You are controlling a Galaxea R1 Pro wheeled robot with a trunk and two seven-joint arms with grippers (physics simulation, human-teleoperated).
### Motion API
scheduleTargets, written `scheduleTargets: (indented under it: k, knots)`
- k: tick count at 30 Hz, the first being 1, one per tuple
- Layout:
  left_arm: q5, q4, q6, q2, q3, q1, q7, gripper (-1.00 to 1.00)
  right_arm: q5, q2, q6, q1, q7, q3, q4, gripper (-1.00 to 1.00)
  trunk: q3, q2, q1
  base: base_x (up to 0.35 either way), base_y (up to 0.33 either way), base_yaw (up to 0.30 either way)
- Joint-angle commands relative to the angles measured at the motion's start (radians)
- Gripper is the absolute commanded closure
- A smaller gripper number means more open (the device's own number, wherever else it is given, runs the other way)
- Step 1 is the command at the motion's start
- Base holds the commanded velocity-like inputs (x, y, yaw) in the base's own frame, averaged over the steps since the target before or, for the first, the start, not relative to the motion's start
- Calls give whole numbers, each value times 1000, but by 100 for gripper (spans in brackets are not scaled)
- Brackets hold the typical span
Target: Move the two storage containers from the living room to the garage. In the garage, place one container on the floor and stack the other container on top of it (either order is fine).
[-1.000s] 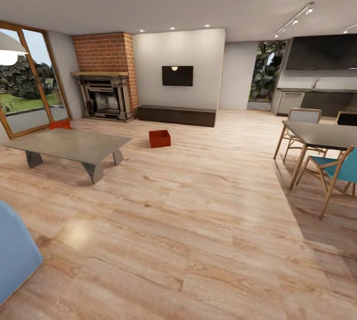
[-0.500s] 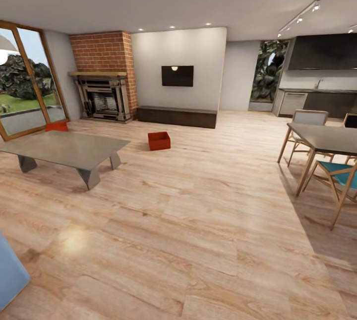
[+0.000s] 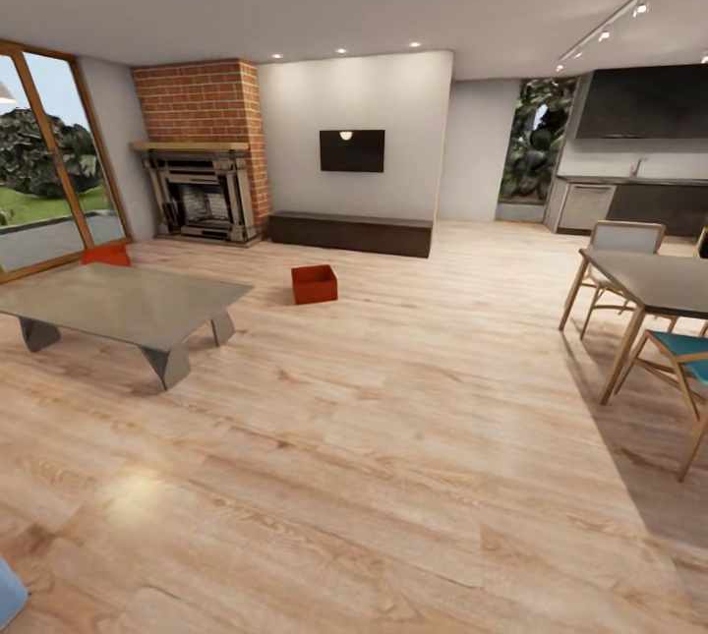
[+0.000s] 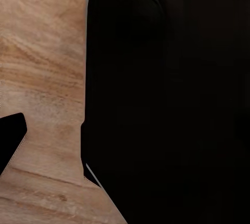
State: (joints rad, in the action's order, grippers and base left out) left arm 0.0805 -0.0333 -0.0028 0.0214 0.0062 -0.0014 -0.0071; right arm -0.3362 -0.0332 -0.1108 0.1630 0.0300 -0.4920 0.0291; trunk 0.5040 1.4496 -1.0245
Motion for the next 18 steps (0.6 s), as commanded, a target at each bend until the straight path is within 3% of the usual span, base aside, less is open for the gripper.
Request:
scheduleTargets:
  k: [1,18]
  knots:
    - [8,0,0,0,0,0,-1,-100,-10,-1,-6,1,3,-8,3,-100,1,0,-1,322,0,0]
    - [8,0,0,0,0,0,-1,-100,-10,-1,-6,1,3,-8,3,-100,1,0,-1,322,0,0]
